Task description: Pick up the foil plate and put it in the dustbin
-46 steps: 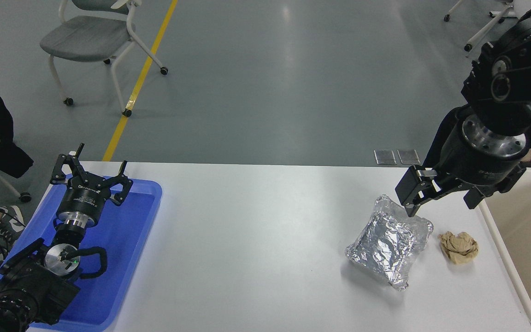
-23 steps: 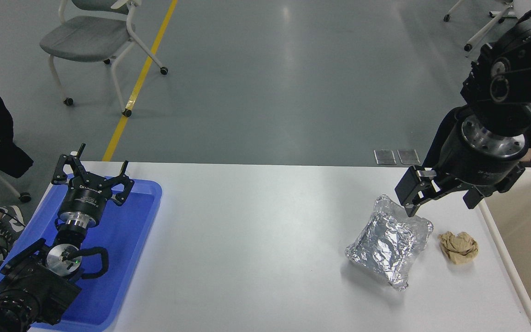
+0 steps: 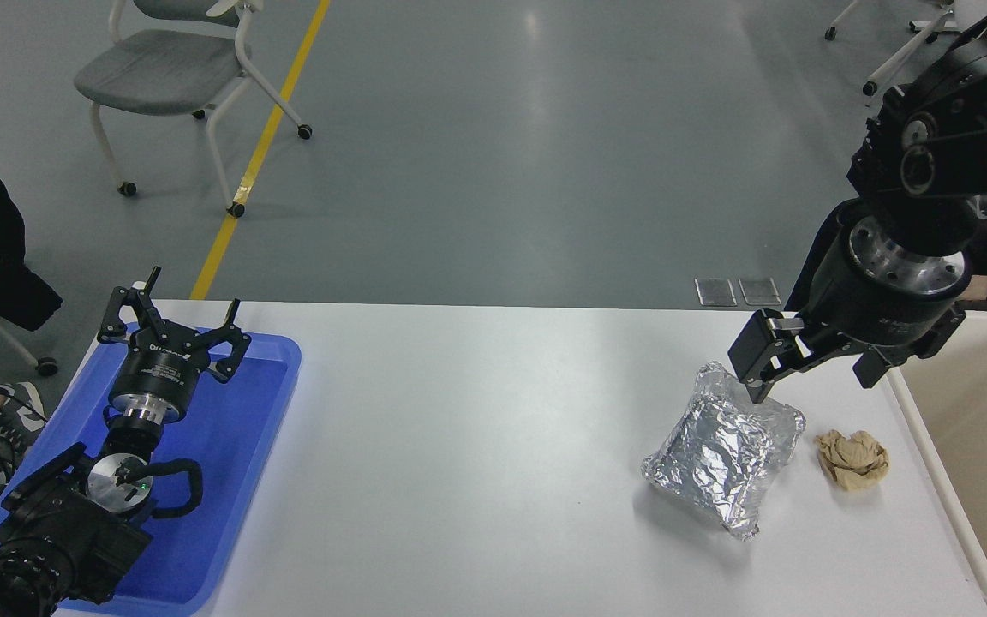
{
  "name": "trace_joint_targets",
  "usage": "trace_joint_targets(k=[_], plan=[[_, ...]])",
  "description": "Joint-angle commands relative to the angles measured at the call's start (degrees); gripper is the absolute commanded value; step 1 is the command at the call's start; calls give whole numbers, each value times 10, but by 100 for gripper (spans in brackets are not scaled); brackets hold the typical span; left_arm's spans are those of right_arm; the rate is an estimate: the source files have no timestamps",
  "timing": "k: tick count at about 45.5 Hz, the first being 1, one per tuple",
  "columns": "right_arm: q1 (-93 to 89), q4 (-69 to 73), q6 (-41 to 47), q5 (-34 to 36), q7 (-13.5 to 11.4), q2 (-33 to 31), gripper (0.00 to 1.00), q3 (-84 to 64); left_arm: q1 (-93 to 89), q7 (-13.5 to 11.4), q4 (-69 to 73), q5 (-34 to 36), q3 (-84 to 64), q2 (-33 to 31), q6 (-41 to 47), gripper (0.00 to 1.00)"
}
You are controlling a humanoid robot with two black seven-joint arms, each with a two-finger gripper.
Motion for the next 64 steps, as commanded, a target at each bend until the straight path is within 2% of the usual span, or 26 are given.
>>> trace_joint_targets(k=[1, 19, 26, 36, 59, 64], plan=[[-17, -19, -3, -3, -2, -1, 100, 24, 0, 0, 0, 0, 0, 0, 0, 100], [-74, -48, -18, -26, -2, -22, 100, 30, 0, 0, 0, 0, 0, 0, 0, 100], [-109, -62, -63, -29, -2, -26, 100, 42, 0, 0, 0, 0, 0, 0, 0, 100], [-169, -82, -111, -94, -3, -53, 100, 40, 0, 0, 0, 0, 0, 0, 0, 100], [-339, -229, -118, -86, -6, -64, 100, 97, 0, 0, 0, 1, 0, 0, 0, 100], [-370, -254, -119, -83, -20, -67, 100, 99, 0, 0, 0, 1, 0, 0, 0, 100]])
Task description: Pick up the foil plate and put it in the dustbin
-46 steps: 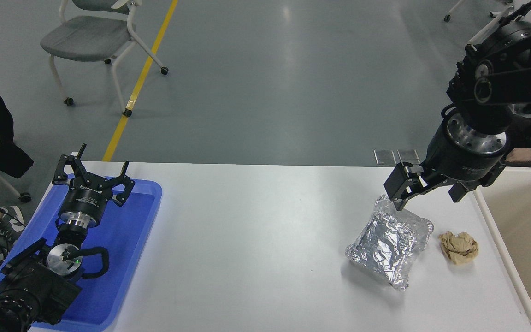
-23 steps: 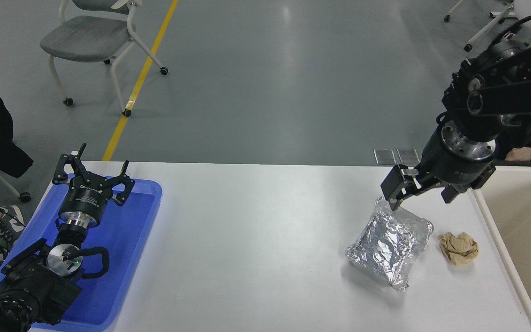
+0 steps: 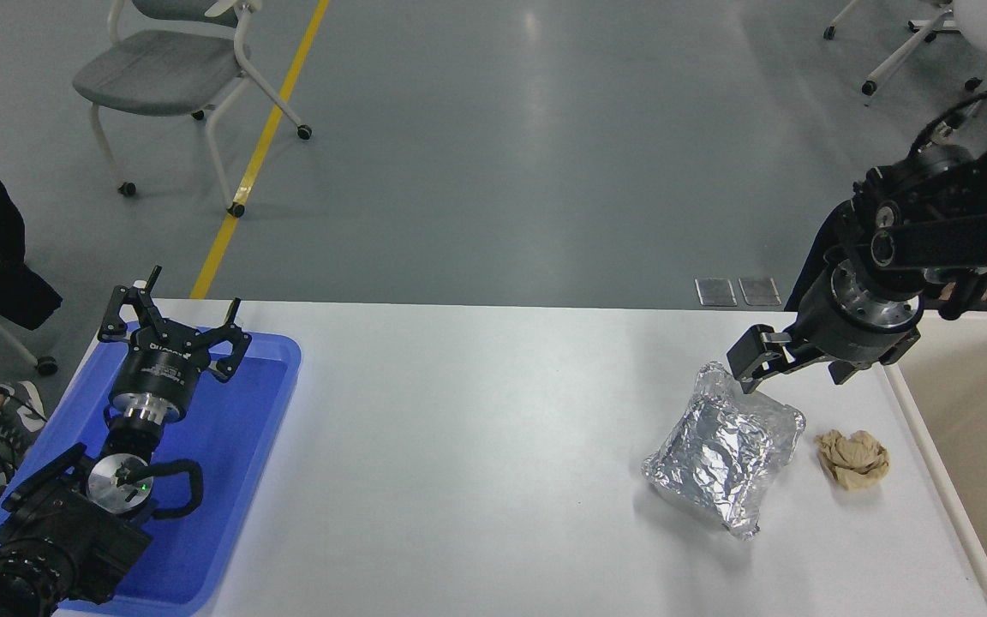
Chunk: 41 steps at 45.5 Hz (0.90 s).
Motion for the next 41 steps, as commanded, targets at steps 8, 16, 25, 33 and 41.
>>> trace_joint_targets(k=[8, 16, 25, 33, 41], plan=[[-119, -66, -33, 6, -58, -12, 100, 23, 0, 0, 0, 0, 0, 0, 0, 100], [-179, -83, -69, 37, -83, -14, 100, 44, 0, 0, 0, 0, 0, 0, 0, 100], [-221, -111, -96, 57, -96, -14, 100, 57, 0, 0, 0, 0, 0, 0, 0, 100], [-275, -153, -120, 70, -116, -4, 100, 80, -1, 0, 0, 0, 0, 0, 0, 100], [-302, -168, -126, 69, -117, -4, 100, 81, -1, 0, 2, 0, 0, 0, 0, 100]])
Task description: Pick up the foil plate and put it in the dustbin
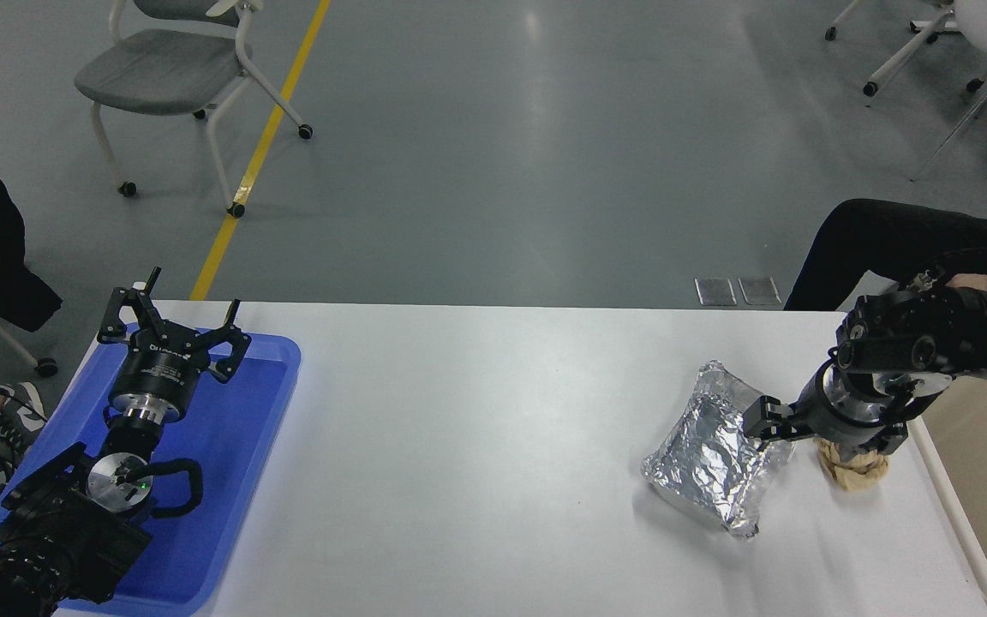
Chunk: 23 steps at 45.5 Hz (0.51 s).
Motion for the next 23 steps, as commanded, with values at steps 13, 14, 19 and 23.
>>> trace_joint_targets(k=[13, 14, 19, 23], plan=[[-84, -52, -48, 13, -12, 5, 100, 50, 0, 0, 0, 0, 0, 0, 0, 100], [-84, -53, -48, 13, -12, 5, 100, 50, 0, 0, 0, 0, 0, 1, 0, 100], [-88, -59, -48, 15, -12, 5, 100, 50, 0, 0, 0, 0, 0, 0, 0, 100], [-98, -64, -51, 15, -12, 11, 100, 50, 0, 0, 0, 0, 0, 1, 0, 100]])
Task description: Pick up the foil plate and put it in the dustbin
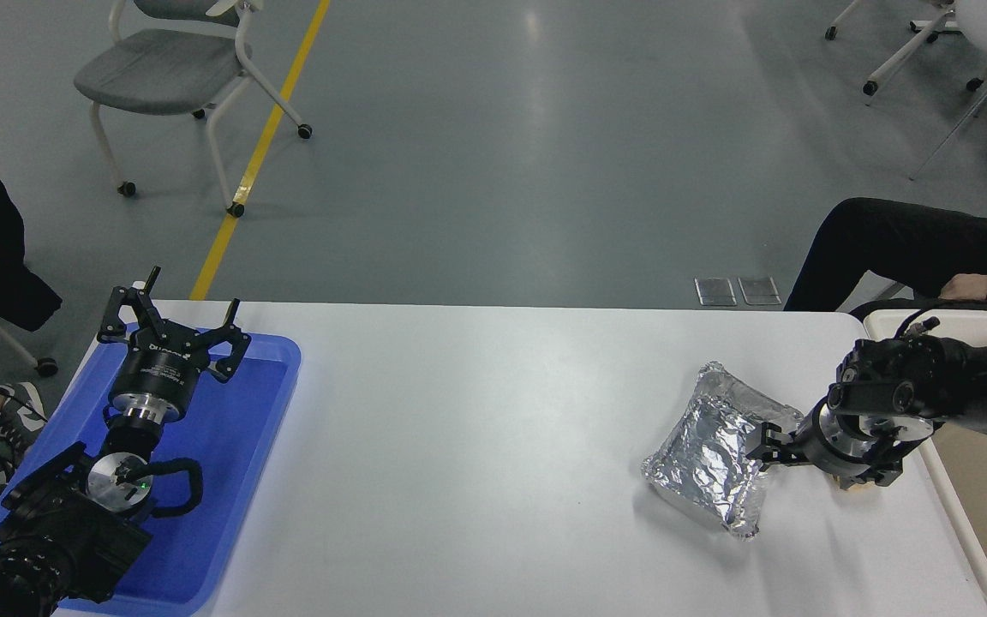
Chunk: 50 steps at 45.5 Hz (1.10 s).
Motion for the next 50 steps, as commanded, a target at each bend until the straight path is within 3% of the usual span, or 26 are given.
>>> trace_joint_targets(k=[1, 16, 19, 22, 27, 29, 36, 50], plan=[[-25, -18, -11, 3, -1, 9, 100, 11, 0, 0, 0, 0, 0, 0, 0, 100], [-54, -41, -37, 3, 6, 23, 85, 35, 0, 0, 0, 0, 0, 0, 0, 100], [-54, -43, -38, 3, 6, 23, 70, 35, 0, 0, 0, 0, 0, 0, 0, 100], [-54, -43, -37, 2, 7, 23, 44, 35, 0, 0, 0, 0, 0, 0, 0, 100], [-56, -43, -37, -5, 12, 22, 26, 33, 0, 0, 0, 0, 0, 0, 0, 100], [-56, -44, -36, -6, 14, 22, 1, 33, 0, 0, 0, 0, 0, 0, 0, 100], [-54, -45, -33, -7, 41, 23, 0, 32, -1, 0, 2, 0, 0, 0, 0, 100], [-18, -32, -28, -5, 42, 25, 0, 21, -1, 0, 0, 1, 0, 0, 0, 100]])
